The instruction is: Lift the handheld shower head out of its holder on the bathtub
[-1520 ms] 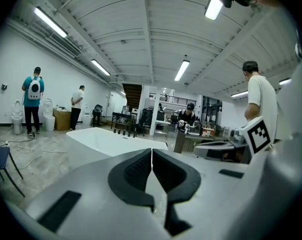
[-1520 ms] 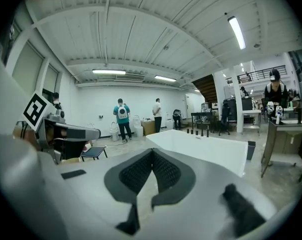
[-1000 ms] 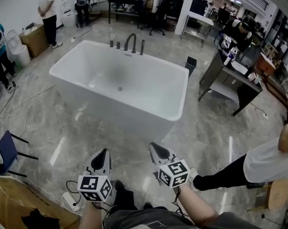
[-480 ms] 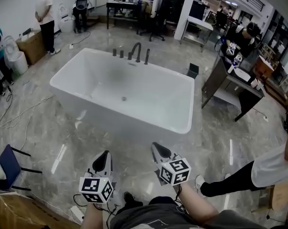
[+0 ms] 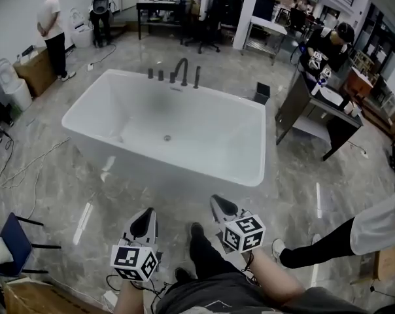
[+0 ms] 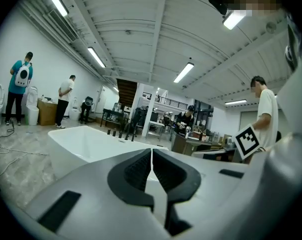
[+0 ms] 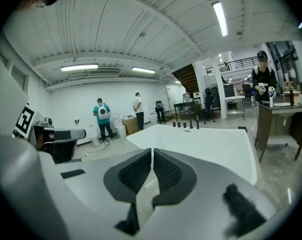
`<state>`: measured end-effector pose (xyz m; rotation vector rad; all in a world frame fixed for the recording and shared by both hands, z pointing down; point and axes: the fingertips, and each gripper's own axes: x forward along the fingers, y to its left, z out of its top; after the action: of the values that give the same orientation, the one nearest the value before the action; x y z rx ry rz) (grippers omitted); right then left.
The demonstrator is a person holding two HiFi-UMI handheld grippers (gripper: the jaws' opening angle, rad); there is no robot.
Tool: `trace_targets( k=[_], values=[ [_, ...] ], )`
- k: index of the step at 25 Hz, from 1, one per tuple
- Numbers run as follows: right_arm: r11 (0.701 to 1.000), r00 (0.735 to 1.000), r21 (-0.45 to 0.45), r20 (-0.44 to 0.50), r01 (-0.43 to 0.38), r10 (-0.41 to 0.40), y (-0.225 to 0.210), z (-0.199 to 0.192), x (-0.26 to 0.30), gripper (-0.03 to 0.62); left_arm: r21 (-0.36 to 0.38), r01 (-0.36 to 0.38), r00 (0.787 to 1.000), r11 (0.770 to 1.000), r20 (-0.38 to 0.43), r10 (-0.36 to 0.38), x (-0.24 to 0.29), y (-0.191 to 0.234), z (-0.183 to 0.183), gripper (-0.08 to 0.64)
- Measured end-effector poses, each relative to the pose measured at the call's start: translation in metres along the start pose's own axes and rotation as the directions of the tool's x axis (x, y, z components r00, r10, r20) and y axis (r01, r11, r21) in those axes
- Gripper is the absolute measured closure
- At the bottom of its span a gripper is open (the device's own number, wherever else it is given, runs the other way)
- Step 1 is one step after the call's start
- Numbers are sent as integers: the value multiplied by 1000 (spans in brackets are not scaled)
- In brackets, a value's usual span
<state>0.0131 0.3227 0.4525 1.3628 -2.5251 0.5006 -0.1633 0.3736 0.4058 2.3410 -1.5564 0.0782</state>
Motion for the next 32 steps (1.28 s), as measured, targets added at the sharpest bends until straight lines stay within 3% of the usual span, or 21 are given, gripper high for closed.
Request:
trace_targets(
  k=[10,18,32],
  values=[
    [999,999,38,35,-22,21,-65,39,86,565,17,-57,998,998,-39,58,87,32,18,538],
    [997,1000,80,22,9,-11,-142,69,154,565,28,-65,994,997,-82,67,183,53,38,538],
    [991,1000,136,31,-4,0,-248,120,235,565,9,-130,989,992,-75,130,314,80,81,538]
  ],
)
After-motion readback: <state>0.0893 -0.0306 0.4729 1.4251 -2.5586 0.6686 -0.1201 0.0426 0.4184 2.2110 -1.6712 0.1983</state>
